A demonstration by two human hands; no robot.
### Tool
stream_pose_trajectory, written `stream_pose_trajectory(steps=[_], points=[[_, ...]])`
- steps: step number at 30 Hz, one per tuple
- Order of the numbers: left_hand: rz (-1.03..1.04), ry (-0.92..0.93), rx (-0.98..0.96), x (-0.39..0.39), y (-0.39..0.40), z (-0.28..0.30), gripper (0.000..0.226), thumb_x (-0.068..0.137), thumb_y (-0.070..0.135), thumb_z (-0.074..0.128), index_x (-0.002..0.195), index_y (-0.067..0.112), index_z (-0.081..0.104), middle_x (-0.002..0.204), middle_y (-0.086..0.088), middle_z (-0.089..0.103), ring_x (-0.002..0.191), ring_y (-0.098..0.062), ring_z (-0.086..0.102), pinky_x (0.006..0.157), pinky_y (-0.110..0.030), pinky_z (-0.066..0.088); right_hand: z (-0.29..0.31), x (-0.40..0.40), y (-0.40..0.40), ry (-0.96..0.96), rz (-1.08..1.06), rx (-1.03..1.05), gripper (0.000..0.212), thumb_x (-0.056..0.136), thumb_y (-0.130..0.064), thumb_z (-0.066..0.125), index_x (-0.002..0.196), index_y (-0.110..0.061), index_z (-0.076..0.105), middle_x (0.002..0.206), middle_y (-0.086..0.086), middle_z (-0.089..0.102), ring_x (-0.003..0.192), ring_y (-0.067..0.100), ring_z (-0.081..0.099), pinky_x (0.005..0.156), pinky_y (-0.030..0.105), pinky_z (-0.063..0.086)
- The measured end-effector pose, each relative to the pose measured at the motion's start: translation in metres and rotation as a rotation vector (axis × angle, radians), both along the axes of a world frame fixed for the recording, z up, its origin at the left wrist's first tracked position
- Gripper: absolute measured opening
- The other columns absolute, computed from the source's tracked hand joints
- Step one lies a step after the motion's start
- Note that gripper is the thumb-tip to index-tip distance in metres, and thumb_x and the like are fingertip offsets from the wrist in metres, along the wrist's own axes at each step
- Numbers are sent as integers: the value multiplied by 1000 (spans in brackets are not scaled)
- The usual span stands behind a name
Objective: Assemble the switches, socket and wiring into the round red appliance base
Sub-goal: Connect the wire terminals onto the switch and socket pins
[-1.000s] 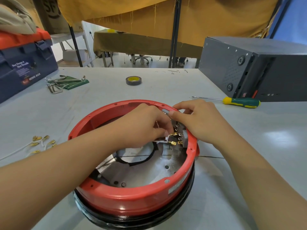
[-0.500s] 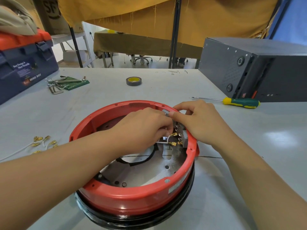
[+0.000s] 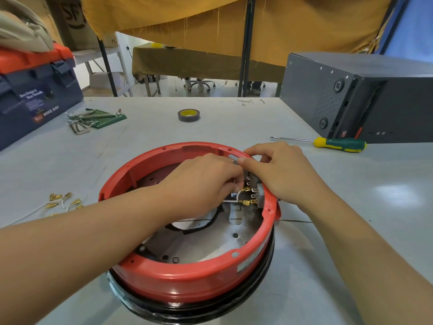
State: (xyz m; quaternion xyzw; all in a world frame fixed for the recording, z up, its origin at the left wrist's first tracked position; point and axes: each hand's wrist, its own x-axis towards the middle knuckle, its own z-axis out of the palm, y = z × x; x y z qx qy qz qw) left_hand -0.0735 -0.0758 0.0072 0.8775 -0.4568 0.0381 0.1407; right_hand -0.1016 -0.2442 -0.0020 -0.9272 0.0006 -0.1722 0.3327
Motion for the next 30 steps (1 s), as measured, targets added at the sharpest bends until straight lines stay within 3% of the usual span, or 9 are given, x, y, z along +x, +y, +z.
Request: stream_pose_trajectory(steps=[3,9,17,22,25,30], points=[[10,3,-1,-1,-2,-1,14,92,21,51,81,29,51,86,14,54,85,-15,53,69,-39,47,0,0,0,7,4,3,26,84,-52,56,94,-33,71,46,-15,42,50,2,44,48,14,24],[33,56,-67,0,-2,-1,9,89,20,57,85,26,63,87,10,65,83,-12,57,74,-41,49,0,0,0,24,3,-14,26,86,-51,56,94,-32,71,52,-15,46,54,3,47,50,17,27],[9,190,-201,-5,-2,10,9,80,9,61,76,16,66,68,5,65,66,-6,60,65,-22,48,2,1,-1,66,-3,5,23,85,-44,57,97,-30,71,60,-10,53,58,6,51,51,21,31],[-56,309,-144,-8,0,12,7,79,22,72,79,15,70,67,1,67,65,-4,60,59,-10,40,4,-1,2,102,-24,-12,26,83,-52,56,90,-30,68,74,-1,63,69,16,57,54,26,37],[-77,293,-134,-9,-1,12,7,79,23,74,80,16,73,64,5,66,62,0,57,59,-7,35,6,-5,2,126,-10,-17,25,82,-54,57,87,-31,65,78,-2,65,68,17,58,58,27,42],[-81,261,-136,-12,-3,13,4,80,19,73,78,15,74,60,14,60,59,4,54,57,-5,33,9,-11,3,144,-3,-68,29,83,-52,57,99,-29,66,87,-3,67,72,16,59,60,27,45]])
